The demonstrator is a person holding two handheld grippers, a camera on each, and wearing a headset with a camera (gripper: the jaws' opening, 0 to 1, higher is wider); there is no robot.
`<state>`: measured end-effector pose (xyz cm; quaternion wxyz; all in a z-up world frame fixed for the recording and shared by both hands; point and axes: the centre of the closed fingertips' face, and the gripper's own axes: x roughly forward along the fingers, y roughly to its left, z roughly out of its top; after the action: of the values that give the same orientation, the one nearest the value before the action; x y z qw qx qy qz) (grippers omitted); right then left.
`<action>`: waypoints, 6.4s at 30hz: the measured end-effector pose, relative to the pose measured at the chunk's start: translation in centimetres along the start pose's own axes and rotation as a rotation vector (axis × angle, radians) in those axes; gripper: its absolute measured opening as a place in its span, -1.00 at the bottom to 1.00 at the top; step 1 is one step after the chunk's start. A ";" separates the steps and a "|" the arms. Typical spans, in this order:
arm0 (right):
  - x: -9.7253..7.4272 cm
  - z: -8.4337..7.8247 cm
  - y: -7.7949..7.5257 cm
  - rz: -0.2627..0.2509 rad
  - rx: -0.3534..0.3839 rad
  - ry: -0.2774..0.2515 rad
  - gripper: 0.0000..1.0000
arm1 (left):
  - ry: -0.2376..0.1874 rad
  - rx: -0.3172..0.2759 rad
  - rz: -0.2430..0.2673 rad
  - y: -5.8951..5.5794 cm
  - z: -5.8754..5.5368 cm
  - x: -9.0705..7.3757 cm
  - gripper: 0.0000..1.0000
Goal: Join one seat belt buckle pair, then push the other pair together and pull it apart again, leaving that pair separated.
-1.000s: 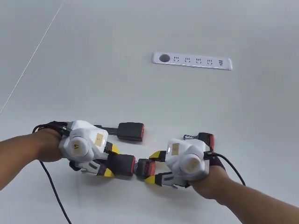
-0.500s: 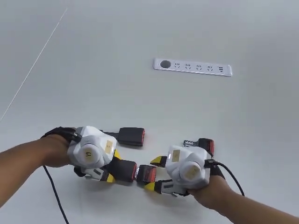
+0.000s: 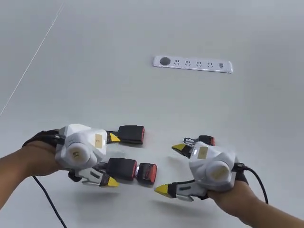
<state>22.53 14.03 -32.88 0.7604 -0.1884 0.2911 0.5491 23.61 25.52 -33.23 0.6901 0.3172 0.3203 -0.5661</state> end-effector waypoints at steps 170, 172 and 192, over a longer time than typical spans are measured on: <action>8.1 1.2 -7.4 0.122 -0.066 0.238 -0.36 | 0.179 0.148 -0.187 7.3 -0.2 5.3 -0.34; 8.1 1.2 -7.4 0.119 -0.066 0.241 -0.36 | 0.180 0.146 -0.186 7.2 -0.2 5.2 -0.34; 7.9 1.1 -7.2 0.118 -0.067 0.241 -0.36 | 0.182 0.136 -0.182 7.1 -0.4 5.0 -0.33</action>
<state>31.42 18.08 -37.43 0.6795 -0.2608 0.3725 0.5757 31.35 24.03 -36.95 0.5809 0.3830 0.3699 -0.6157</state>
